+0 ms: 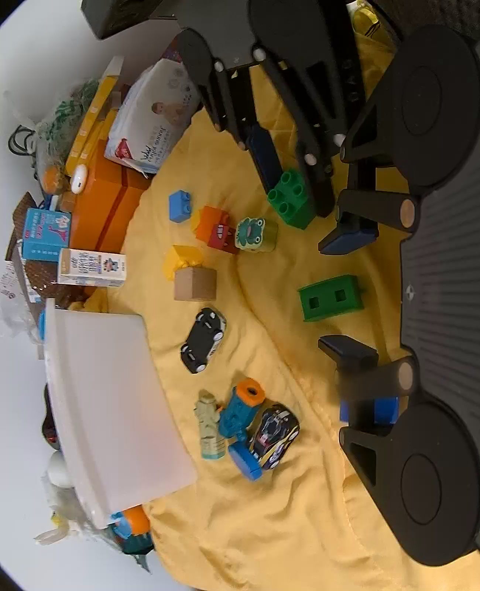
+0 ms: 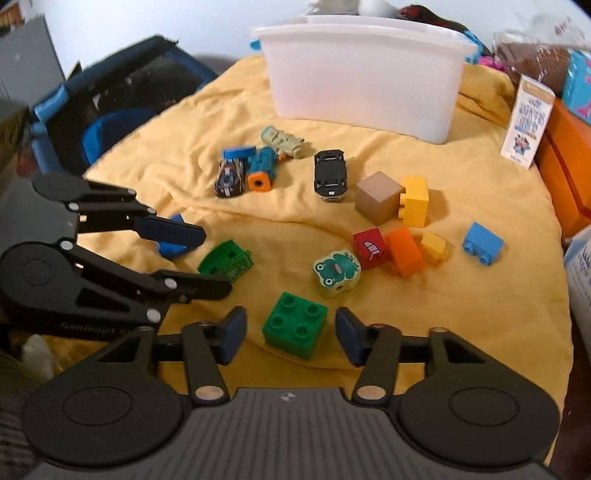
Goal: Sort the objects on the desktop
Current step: 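Grasp the square green brick with the right tool while the left tool grasps the narrow green brick, then carry both green bricks over the white bin and open both tools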
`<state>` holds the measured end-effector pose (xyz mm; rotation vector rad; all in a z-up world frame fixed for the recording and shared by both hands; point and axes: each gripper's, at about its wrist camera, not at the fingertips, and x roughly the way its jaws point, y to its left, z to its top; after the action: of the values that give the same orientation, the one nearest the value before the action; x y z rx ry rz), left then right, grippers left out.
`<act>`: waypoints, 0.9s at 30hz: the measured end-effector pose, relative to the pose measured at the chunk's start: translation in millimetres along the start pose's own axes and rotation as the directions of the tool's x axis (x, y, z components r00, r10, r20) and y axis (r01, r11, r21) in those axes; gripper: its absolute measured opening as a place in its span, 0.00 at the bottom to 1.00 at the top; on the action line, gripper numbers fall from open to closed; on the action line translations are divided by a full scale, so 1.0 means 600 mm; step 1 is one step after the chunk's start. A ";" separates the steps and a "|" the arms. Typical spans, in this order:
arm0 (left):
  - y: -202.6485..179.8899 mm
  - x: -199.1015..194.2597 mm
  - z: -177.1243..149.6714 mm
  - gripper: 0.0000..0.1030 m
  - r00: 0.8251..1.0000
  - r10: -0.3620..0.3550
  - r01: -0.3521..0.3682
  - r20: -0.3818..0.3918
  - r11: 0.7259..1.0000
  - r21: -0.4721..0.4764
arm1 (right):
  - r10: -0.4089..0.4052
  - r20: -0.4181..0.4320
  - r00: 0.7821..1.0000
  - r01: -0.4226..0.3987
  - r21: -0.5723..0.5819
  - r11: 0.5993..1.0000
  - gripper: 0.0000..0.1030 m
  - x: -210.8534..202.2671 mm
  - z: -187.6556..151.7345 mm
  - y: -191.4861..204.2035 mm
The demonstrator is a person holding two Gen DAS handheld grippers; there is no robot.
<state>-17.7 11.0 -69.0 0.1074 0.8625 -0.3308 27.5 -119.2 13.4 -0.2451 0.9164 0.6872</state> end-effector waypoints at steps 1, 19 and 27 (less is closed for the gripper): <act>0.002 0.005 0.000 0.50 1.000 -0.005 0.005 -0.010 1.000 -0.008 | -0.025 -0.006 1.000 0.025 -0.016 1.000 0.42 0.005 -0.002 0.003; -0.025 -0.104 0.065 0.23 0.988 -0.012 -0.001 0.152 0.997 0.082 | -0.114 0.160 0.981 0.136 -0.130 0.982 0.36 -0.065 0.013 0.026; 0.031 -0.183 0.175 0.23 0.918 0.049 -0.038 0.394 0.999 -0.034 | -0.192 0.335 0.922 0.241 -0.111 0.964 0.36 -0.133 0.110 -0.004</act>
<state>-1.8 31.5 81.9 0.0334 0.4613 -0.2866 38.8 -124.7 116.3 -0.3520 0.5148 0.5690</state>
